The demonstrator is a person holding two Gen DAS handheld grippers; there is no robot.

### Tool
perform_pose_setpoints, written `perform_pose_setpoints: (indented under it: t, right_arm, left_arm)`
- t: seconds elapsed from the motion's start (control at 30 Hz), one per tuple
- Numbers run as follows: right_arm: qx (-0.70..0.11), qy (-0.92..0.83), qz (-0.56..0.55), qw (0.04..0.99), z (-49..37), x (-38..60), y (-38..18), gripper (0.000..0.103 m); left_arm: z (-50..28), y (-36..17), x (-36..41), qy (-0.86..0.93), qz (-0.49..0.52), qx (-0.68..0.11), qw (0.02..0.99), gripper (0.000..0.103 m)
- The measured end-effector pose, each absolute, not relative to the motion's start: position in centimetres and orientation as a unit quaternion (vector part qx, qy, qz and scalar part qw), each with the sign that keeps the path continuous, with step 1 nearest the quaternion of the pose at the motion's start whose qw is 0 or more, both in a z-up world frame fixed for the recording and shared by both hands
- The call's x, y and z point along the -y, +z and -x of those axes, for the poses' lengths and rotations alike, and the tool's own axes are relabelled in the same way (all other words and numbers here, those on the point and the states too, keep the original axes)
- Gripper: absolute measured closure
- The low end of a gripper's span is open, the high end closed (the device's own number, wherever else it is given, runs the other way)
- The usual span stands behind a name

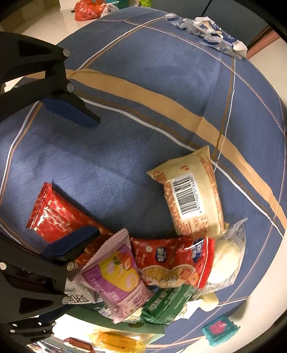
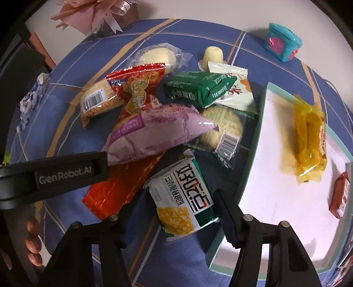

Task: Organize snacks
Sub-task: 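Grasp red patterned wafer packet with left gripper while right grasps green-white biscuit pack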

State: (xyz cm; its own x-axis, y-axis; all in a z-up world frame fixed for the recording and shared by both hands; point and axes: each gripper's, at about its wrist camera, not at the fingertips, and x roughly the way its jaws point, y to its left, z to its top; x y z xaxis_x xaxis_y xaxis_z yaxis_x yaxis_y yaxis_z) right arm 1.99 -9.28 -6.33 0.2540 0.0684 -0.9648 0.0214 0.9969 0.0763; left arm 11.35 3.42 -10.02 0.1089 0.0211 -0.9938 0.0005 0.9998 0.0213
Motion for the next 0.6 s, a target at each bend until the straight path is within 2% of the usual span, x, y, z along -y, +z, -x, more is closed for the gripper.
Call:
perform_pose_setpoints:
  t: [0.6]
  right_arm:
    - [-0.62,-0.001,-0.066,0.782,2.0,11.1,-6.2,0.045]
  left_arm:
    - [-8.7,-10.2,3.2,-0.084,-0.051,-0.669,0.737,0.012]
